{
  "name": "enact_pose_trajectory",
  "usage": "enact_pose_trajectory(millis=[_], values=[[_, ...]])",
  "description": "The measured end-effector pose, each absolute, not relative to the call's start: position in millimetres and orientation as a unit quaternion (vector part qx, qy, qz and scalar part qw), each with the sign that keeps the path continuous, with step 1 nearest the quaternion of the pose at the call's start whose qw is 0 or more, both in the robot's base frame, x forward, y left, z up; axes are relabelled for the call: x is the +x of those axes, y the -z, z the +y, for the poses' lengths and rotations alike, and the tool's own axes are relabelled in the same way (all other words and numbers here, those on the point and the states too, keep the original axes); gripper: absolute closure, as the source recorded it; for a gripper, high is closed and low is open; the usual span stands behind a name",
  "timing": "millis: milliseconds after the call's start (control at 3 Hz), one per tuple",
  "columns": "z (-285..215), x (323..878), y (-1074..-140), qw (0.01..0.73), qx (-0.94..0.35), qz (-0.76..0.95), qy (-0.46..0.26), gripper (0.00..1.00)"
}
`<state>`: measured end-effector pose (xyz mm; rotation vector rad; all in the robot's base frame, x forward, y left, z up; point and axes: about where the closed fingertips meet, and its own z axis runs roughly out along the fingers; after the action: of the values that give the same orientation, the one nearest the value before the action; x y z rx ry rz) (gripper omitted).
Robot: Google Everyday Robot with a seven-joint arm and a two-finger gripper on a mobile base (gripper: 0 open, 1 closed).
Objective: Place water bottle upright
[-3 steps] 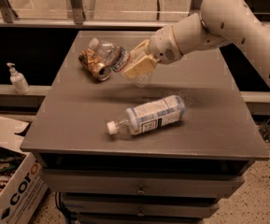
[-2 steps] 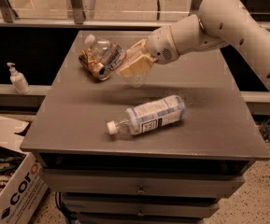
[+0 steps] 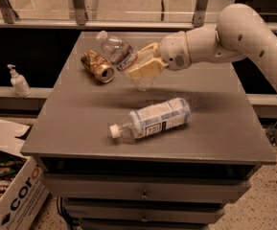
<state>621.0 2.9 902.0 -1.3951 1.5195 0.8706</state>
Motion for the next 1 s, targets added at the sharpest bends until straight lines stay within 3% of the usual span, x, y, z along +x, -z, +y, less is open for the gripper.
enact_pose_trajectory(millis=[1000], values=[[-9.5,616.0,-903.0,0.532,-0.483,0.567,-0.403,1.00]])
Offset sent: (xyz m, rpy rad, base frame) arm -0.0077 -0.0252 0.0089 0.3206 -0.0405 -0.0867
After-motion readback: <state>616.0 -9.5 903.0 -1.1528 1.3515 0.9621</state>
